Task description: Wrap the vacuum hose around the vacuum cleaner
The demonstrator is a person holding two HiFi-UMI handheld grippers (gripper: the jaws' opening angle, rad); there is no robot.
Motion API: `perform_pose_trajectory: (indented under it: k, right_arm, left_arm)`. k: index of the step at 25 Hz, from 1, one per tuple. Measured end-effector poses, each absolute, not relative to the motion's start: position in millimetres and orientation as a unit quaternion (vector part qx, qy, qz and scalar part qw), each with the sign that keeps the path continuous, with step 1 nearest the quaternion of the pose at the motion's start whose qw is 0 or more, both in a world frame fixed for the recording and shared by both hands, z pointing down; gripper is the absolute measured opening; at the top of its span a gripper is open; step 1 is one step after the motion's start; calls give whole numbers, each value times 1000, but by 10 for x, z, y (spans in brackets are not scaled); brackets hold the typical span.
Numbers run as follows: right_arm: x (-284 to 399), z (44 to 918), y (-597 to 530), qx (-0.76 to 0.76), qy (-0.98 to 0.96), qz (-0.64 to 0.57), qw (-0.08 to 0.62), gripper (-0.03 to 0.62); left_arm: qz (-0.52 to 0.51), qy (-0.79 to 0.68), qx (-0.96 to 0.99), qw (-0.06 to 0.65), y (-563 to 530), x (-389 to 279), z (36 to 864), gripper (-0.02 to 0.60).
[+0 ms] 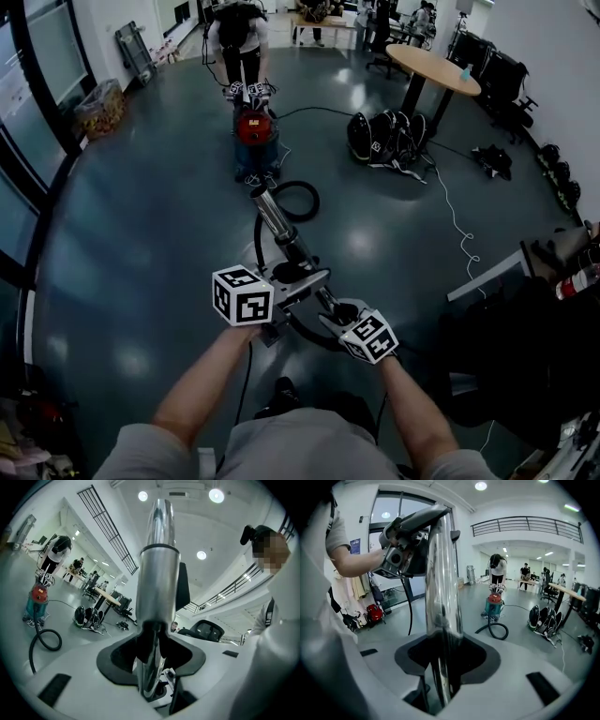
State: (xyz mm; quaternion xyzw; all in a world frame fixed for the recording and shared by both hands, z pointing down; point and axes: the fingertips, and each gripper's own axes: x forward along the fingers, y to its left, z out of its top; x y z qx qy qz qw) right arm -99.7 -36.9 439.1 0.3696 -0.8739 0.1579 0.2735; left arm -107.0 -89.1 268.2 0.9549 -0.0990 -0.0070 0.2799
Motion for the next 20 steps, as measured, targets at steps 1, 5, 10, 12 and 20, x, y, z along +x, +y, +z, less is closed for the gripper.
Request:
perform_pose_trajectory:
  k: [1,5,10,12,20]
  right_arm:
    - [-967,4387,-427,369,-873,158,276,150]
    - [-846,4341,-712,364,-874,158,281,150]
    - [-693,4271,-1207,343,-883,169,271,147]
    - [-563,4303,-1321,332,-884,180,275,146]
    - [-182,4230,-1944,295,-891,183,292,146]
  left_arm:
    - [-12,-102,956,274,-958,-1059,2683,176]
    - [-5,-128,963,236,-1242,-1030,2731,203]
    - [93,-167,963,192,-1568,-1001,3074,241]
    - [132,-166,960,181,-1530,-886,3228,241]
    - [214,-133,967,34,-1650,-186,2873,239]
